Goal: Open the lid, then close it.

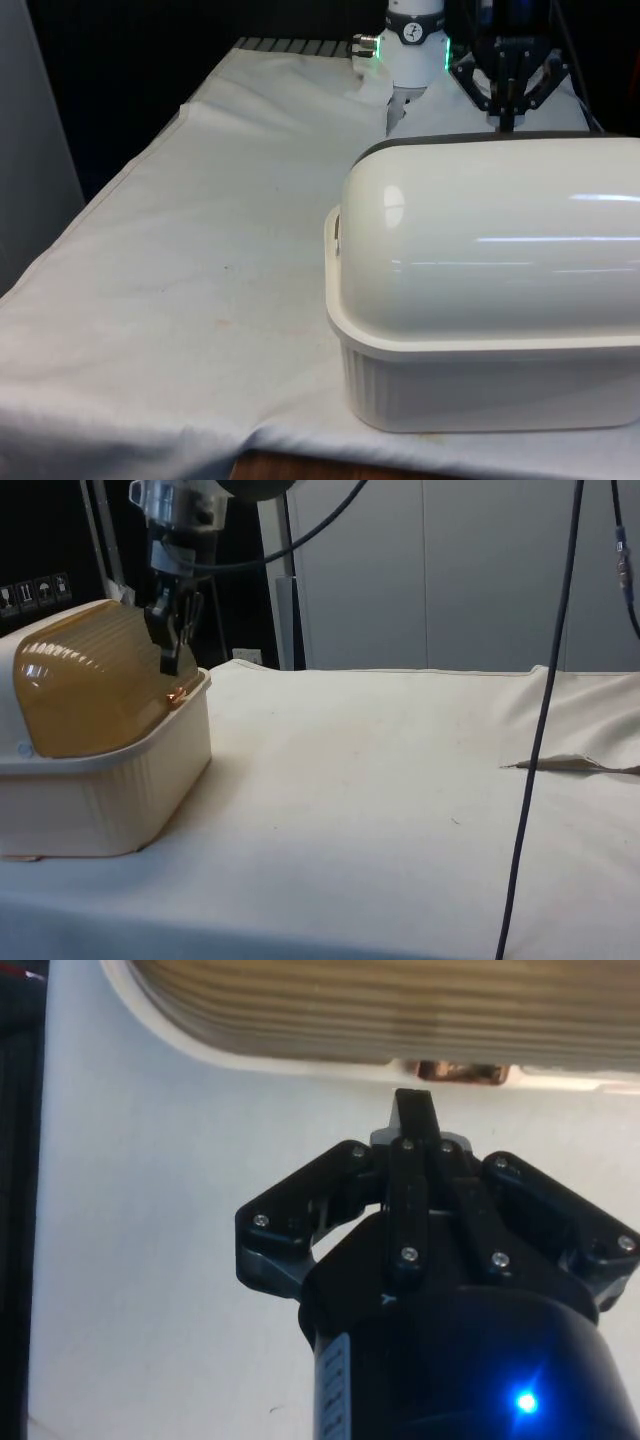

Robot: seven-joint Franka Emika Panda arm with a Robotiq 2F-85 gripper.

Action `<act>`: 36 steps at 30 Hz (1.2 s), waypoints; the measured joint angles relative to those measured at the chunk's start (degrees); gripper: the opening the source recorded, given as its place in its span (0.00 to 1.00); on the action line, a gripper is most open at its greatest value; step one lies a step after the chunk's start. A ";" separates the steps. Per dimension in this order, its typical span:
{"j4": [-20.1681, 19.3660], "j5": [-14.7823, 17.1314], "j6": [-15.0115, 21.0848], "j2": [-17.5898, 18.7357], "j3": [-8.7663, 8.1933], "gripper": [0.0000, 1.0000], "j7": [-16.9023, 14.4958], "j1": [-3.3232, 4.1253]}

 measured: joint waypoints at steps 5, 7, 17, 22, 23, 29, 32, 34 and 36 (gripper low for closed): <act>-1.95 0.00 0.06 -1.09 0.23 0.00 0.06 0.06; -3.09 0.00 0.06 -2.01 0.34 0.00 0.06 0.06; -9.22 0.00 0.57 -6.53 0.80 0.00 0.06 0.17; -12.20 0.00 0.63 -8.88 1.03 0.00 0.06 0.23; -12.43 0.00 0.63 -9.05 1.03 0.00 0.06 0.23; -12.43 0.00 0.63 -9.05 1.03 0.00 0.06 0.17; -12.43 0.00 0.63 -9.05 1.03 0.05 0.00 0.17; -12.43 0.00 0.63 -9.05 1.03 0.14 0.00 0.17; -12.43 0.00 0.63 -9.05 1.03 0.24 0.00 0.17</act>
